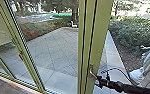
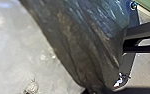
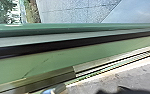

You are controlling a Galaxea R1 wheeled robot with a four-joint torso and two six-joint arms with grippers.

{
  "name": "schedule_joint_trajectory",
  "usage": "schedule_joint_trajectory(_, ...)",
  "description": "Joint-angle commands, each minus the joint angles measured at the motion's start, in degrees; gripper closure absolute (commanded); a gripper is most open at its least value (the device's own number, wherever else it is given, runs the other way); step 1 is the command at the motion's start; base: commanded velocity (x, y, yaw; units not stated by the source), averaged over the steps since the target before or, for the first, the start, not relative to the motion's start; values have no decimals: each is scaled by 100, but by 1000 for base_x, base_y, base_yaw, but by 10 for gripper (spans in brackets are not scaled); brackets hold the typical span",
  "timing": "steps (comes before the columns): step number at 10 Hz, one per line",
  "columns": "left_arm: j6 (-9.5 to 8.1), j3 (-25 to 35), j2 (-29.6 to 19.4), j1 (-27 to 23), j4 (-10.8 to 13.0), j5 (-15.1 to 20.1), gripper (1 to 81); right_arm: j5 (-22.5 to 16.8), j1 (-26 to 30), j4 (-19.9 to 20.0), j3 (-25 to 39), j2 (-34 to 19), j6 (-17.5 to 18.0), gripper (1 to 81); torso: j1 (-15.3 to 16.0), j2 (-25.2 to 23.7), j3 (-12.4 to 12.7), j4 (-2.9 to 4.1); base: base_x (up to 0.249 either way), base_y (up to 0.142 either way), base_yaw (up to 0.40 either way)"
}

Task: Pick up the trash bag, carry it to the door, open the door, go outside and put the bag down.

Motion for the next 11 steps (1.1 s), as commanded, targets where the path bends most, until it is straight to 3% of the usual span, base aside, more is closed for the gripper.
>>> schedule_joint_trajectory(1, 0, 27, -85, -86, -6, 419, 811, -1873, 73, 18, -76, -75, 79, 10, 2, 0, 7, 0, 0, 0, 0)
schedule_joint_trajectory(4, 0, 27, -85, -86, -6, 419, 811, -1882, 231, 18, -50, -234, 79, 10, 0, -2, -172, -4, 49, 0, 0)
schedule_joint_trajectory(11, 0, 27, -85, -86, -6, 419, 811, -1899, 504, 71, -23, -444, 88, 10, -18, -11, -155, -13, 66, 0, 0)
